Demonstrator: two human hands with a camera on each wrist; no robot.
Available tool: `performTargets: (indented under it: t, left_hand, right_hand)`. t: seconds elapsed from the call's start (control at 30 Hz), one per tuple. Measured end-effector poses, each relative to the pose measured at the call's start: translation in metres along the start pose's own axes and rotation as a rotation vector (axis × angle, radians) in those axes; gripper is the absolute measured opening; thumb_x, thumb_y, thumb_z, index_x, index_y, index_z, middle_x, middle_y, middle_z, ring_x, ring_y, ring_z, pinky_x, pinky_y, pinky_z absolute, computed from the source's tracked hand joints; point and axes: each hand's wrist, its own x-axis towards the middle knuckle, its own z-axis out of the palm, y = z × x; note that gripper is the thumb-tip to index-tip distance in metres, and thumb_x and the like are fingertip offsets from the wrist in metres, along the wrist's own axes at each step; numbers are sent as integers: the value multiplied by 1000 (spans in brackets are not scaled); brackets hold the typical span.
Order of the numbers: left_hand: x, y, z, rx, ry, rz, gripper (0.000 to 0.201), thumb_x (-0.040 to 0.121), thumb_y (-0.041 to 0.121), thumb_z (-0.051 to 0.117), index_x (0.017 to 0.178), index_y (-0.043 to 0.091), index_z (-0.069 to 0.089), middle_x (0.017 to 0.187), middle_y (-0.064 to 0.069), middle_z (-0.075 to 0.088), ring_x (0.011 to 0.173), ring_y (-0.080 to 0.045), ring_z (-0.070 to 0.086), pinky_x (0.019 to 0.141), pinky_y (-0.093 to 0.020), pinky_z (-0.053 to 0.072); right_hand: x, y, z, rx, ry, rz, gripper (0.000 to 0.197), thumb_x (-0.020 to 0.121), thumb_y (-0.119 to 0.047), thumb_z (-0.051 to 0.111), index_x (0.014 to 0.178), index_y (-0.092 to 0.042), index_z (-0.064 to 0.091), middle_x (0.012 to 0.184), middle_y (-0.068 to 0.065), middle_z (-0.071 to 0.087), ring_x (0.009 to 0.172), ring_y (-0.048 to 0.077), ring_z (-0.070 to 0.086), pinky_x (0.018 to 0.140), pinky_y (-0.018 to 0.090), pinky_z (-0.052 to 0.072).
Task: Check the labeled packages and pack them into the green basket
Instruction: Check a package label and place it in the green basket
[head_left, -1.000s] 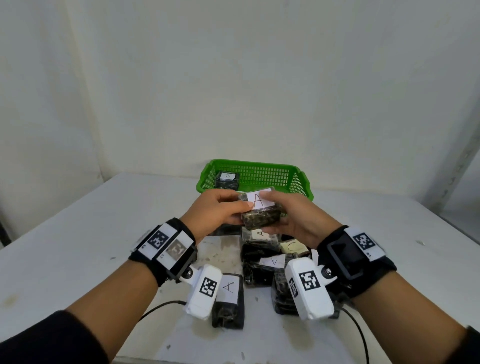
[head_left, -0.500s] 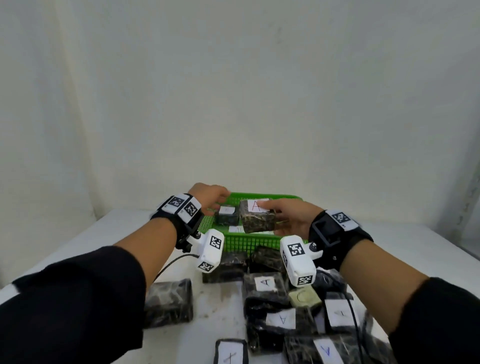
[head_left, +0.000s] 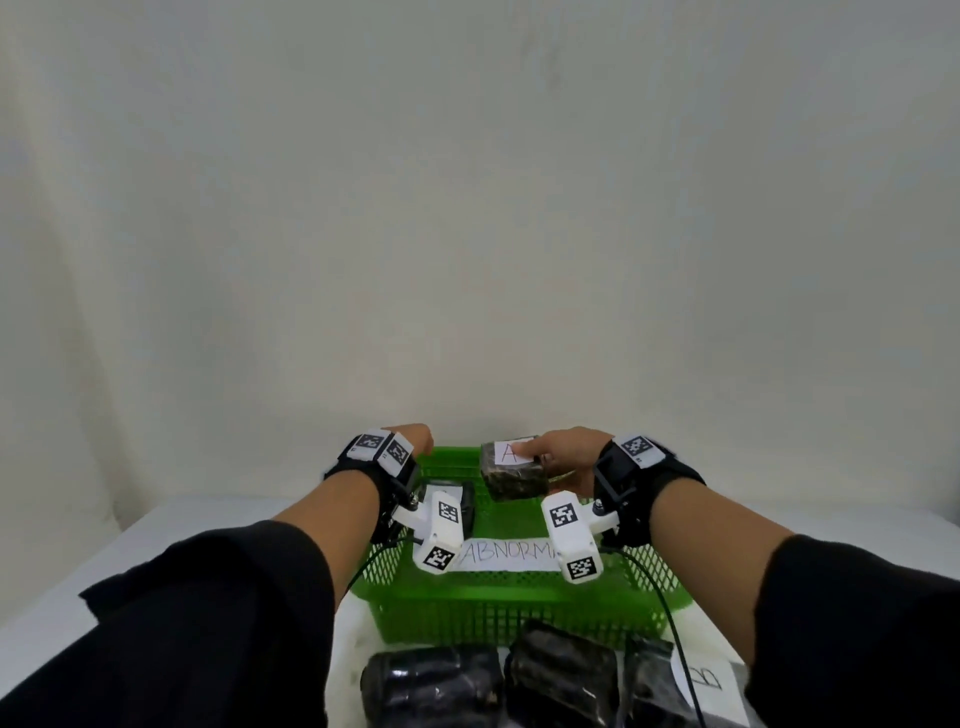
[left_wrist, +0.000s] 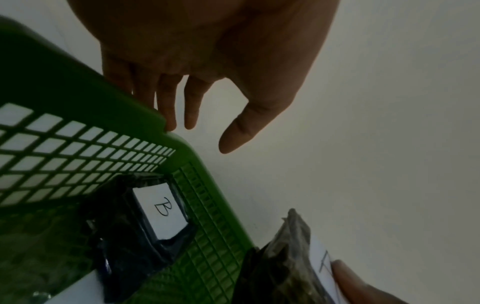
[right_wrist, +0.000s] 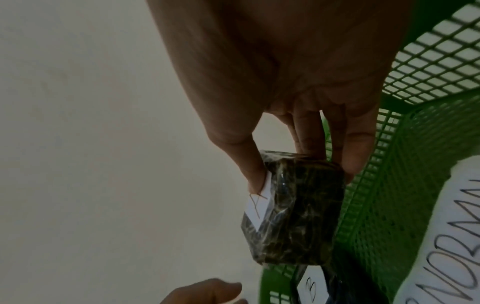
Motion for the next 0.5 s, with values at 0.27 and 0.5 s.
performTargets:
  t: [0.27, 0.5]
  left_hand:
    - [38, -12, 15, 502, -110, 93, 40, 101, 12, 48, 139, -1, 49, 144, -19, 49, 130, -31, 50, 104, -32, 38]
    - [74, -39, 24, 642, -95, 81, 47, 89, 33, 67, 128, 7, 61, 131, -12, 61, 113, -29, 60, 99, -39, 49]
  right_hand:
    - [37, 20, 22, -196, 3, 101, 32, 102, -27, 66, 78, -11, 53, 69, 5, 51, 55, 17, 48, 44, 23, 41]
    - [62, 36, 35, -77, 73, 110, 29, 97, -23, 71, 77, -12, 52, 77, 14, 68, 58, 21, 65, 55, 28, 58]
